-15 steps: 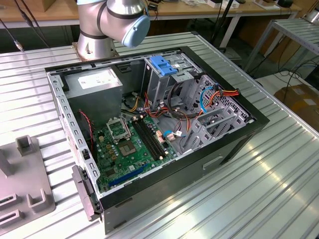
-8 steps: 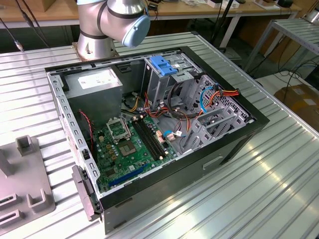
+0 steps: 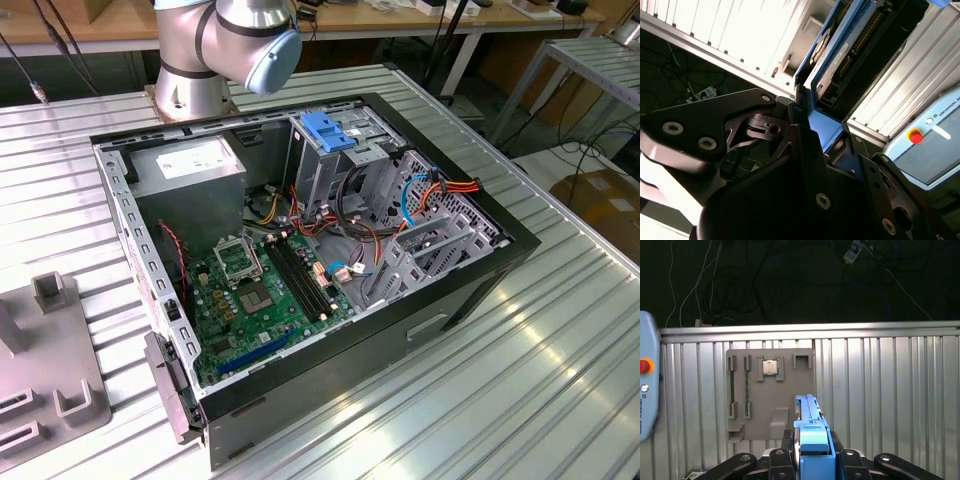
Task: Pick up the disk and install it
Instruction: 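Pick up the disk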
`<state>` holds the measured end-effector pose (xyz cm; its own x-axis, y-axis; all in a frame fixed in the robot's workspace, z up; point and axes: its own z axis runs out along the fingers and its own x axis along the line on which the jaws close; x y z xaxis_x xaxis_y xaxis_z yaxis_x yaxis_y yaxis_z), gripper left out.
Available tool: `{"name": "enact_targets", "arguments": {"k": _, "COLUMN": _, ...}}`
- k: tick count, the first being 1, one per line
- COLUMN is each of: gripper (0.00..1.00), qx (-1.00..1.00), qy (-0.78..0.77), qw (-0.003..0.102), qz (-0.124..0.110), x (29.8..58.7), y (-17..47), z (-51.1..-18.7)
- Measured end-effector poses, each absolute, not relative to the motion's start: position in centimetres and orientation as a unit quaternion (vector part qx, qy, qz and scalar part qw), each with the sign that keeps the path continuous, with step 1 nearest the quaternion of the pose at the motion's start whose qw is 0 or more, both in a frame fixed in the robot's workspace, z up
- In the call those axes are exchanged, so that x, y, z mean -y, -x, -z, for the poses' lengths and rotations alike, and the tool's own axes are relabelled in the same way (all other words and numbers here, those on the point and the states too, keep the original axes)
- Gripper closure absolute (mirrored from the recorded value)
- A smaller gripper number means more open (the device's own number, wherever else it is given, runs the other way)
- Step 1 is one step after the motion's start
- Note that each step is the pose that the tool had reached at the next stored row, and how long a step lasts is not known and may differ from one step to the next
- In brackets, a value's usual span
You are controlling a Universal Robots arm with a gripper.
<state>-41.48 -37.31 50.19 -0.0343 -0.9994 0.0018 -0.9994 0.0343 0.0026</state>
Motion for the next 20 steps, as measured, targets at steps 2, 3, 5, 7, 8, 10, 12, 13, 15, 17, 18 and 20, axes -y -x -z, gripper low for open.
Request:
{"name": "enact_targets", "arguments": {"k": 2, "gripper": 0.63, "qx": 0.719, "qy": -0.695, "qw": 0.002, "qz": 0.000, "x": 37.3, "y": 41.2, "z": -50.2}}
{"name": "enact_targets", "arguments": {"k": 3, "gripper": 0.63, "qx": 0.719, "qy": -0.695, "qw": 0.002, "qz": 0.000, "x": 37.3, "y": 41.1, "z": -50.2}}
{"name": "enact_targets", "arguments": {"k": 5, "gripper": 0.63, "qx": 0.719, "qy": -0.695, "qw": 0.002, "qz": 0.000, "x": 37.3, "y": 40.8, "z": -50.2}}
{"name": "enact_targets", "arguments": {"k": 7, "gripper": 0.63, "qx": 0.719, "qy": -0.695, "qw": 0.001, "qz": 0.000, "x": 37.3, "y": 40.6, "z": -50.2}}
{"name": "enact_targets", "arguments": {"k": 8, "gripper": 0.63, "qx": 0.719, "qy": -0.695, "qw": 0.002, "qz": 0.000, "x": 37.3, "y": 40.4, "z": -50.2}}
{"name": "enact_targets", "arguments": {"k": 10, "gripper": 0.63, "qx": 0.719, "qy": -0.695, "qw": 0.002, "qz": 0.000, "x": 37.3, "y": 40.1, "z": -50.2}}
{"name": "enact_targets", "arguments": {"k": 12, "gripper": 0.63, "qx": 0.719, "qy": -0.695, "qw": 0.002, "qz": 0.000, "x": 37.3, "y": 39.7, "z": -50.2}}
{"name": "enact_targets", "arguments": {"k": 13, "gripper": 0.63, "qx": 0.719, "qy": -0.695, "qw": 0.002, "qz": 0.000, "x": 37.3, "y": 39.5, "z": -50.2}}
{"name": "enact_targets", "arguments": {"k": 15, "gripper": 0.63, "qx": 0.719, "qy": -0.695, "qw": 0.002, "qz": 0.000, "x": 37.3, "y": 39.2, "z": -50.2}}
{"name": "enact_targets", "arguments": {"k": 17, "gripper": 0.63, "qx": 0.719, "qy": -0.695, "qw": 0.002, "qz": 0.000, "x": 37.3, "y": 39.0, "z": -50.2}}
{"name": "enact_targets", "arguments": {"k": 18, "gripper": 0.63, "qx": 0.719, "qy": -0.695, "qw": 0.001, "qz": 0.000, "x": 37.3, "y": 38.8, "z": -50.2}}
{"name": "enact_targets", "arguments": {"k": 20, "gripper": 0.63, "qx": 0.719, "qy": -0.695, "qw": 0.002, "qz": 0.000, "x": 37.3, "y": 38.4, "z": -50.2}}
